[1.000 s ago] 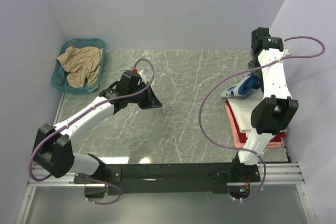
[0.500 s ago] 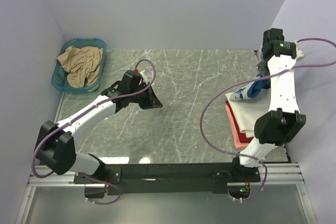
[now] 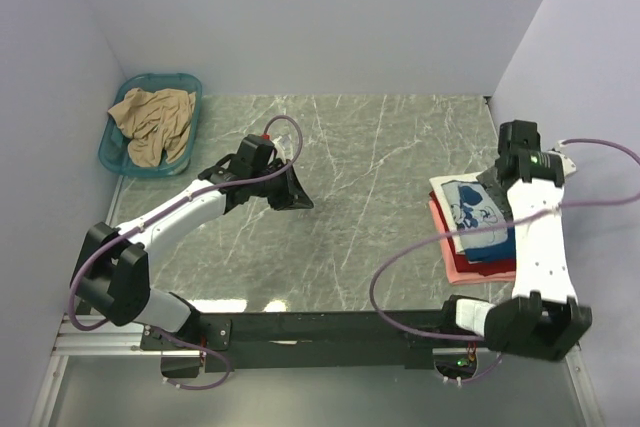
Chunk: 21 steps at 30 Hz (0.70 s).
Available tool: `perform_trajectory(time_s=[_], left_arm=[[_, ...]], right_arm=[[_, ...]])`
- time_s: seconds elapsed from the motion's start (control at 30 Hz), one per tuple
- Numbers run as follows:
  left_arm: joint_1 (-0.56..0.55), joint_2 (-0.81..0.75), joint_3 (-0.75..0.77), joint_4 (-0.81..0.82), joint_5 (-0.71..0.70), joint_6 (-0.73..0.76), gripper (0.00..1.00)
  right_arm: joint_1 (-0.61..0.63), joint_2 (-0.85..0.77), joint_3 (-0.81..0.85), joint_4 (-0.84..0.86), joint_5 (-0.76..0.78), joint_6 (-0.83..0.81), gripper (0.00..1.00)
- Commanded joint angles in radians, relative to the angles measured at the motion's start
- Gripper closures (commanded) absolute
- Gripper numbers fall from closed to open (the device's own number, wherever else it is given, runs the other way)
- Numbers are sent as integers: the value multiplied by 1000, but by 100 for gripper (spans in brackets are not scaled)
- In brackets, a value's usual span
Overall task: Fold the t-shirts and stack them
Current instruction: Neatly place the folded tshirt to the corner, then reset both grippers
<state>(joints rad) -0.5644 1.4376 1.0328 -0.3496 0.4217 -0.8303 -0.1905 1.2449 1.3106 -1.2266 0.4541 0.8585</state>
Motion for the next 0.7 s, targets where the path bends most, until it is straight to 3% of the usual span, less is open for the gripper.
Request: perform_trajectory(time_s=[0.0,0.27,0.47,0.67], left_arm=[[-5,1,42,41,31,33,91],[-2,-29,39,44,9,34,83],[46,-84,9,35,-49,60,79],[123,-181,-65,9,-150,97,76]], right_arm=[[-4,-111,-34,105,-38,-58,15],[84,-199,-165,272,-147,-105,13],[426,-171,-212,374,-110,-33,12],[755,-180,-287,594,-138,-45,11]])
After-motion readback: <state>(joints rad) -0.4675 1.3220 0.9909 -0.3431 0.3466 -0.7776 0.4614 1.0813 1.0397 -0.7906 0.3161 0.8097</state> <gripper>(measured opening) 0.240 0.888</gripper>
